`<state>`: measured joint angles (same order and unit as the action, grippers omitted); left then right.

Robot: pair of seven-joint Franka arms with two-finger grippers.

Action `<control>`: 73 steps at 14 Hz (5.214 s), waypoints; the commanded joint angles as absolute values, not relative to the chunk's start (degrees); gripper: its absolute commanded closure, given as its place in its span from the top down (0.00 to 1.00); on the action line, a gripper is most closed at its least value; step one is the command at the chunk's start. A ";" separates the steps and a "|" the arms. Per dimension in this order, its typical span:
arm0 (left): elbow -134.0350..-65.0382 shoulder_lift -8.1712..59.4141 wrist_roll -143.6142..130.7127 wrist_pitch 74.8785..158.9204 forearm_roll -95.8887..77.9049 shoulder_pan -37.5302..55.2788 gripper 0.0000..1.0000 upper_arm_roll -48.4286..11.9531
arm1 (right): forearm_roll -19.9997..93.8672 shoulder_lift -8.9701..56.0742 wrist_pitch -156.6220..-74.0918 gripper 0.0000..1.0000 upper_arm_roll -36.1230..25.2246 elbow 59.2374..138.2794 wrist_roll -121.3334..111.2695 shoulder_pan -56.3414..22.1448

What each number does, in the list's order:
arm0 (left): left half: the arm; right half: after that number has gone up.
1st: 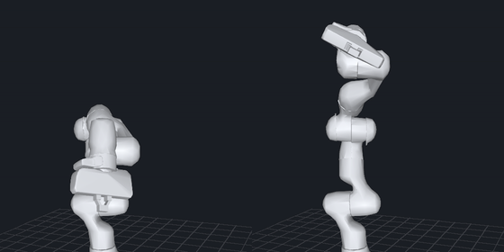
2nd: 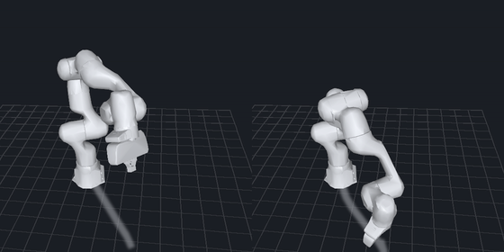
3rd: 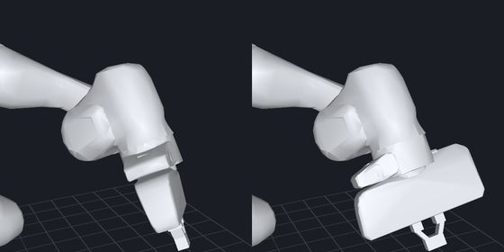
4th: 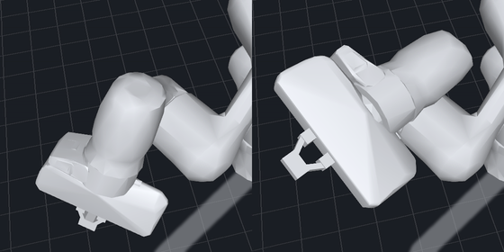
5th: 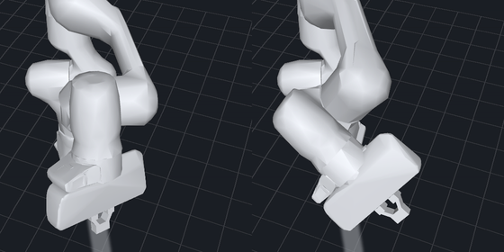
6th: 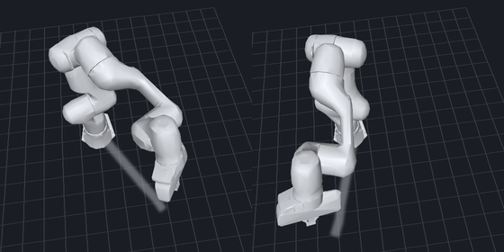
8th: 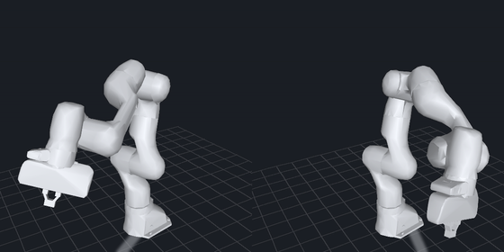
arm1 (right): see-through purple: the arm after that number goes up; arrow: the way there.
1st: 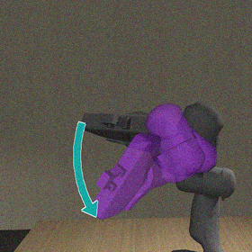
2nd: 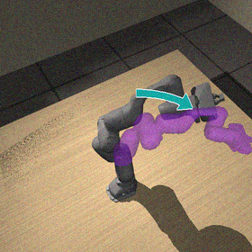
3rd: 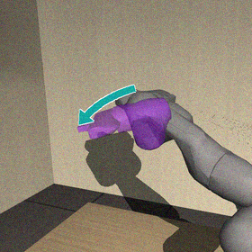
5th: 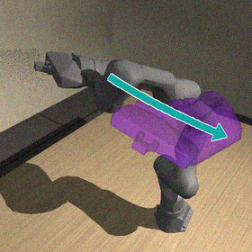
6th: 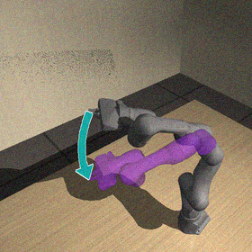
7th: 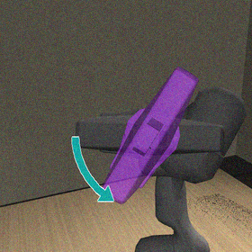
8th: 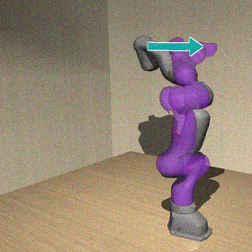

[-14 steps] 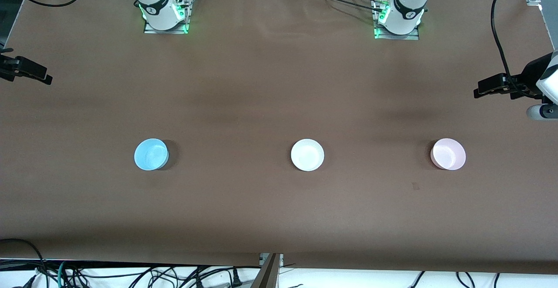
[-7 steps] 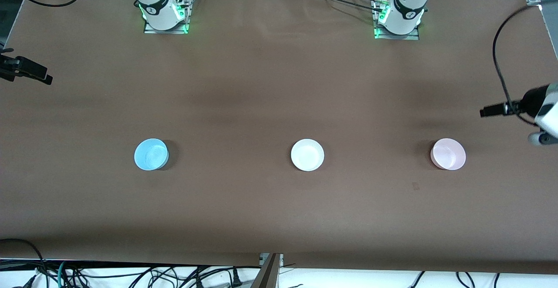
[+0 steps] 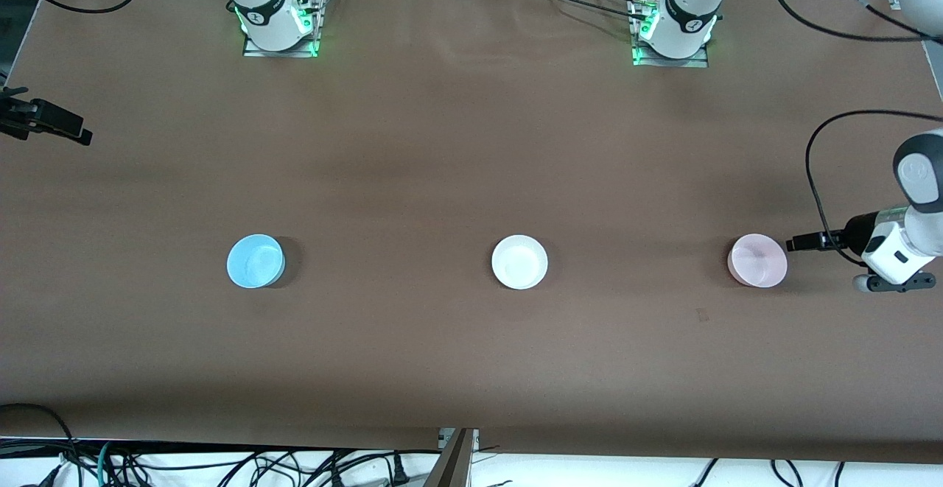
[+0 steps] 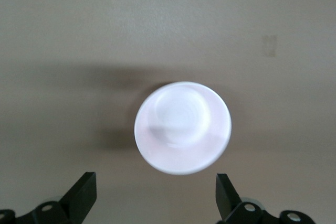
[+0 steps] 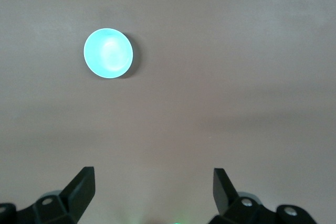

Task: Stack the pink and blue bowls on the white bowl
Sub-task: 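Move the left gripper down to the pink bowl's rim, then close the left gripper on the pink bowl's rim, then carry the pink bowl with the left gripper onto the white bowl, then open the left gripper to release the pink bowl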

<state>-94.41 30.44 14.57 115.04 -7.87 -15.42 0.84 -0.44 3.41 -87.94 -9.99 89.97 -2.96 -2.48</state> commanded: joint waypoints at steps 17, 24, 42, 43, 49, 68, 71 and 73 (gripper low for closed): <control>-100.46 36.56 42.53 130.25 -24.07 -17.23 0.43 1.93 | -0.26 3.52 -87.71 0.99 -10.11 89.56 -2.81 -2.37; -99.41 35.69 43.68 127.80 -24.52 -17.23 0.00 2.29 | -0.18 3.52 -87.63 0.99 -10.11 89.56 -2.81 -2.37; -94.57 34.18 -22.22 133.76 -16.45 11.59 0.00 -12.82 | -0.26 4.13 -87.63 0.99 -10.28 89.56 -3.16 -1.76; -94.57 34.62 -23.80 134.29 -14.78 12.12 0.00 -13.18 | -0.35 4.83 -87.37 0.99 -10.37 89.56 -3.25 -1.76; -94.83 36.12 -25.48 136.23 -12.14 14.32 0.00 -13.62 | 1.05 5.54 -87.89 0.99 -10.63 89.56 -2.55 -1.76; -94.57 39.99 -25.93 140.01 -7.47 15.29 0.00 -13.62 | 1.41 5.63 -87.63 0.99 -10.37 89.56 -2.90 -2.20; -94.48 39.90 -26.80 140.01 -7.82 14.68 0.91 -13.62 | 1.41 5.71 -87.45 0.99 -10.46 89.56 -3.08 -1.85; -93.00 39.20 -27.07 138.96 -8.35 14.07 1.00 -13.62 | 1.41 6.06 -87.36 0.99 -10.46 89.65 -3.08 -1.85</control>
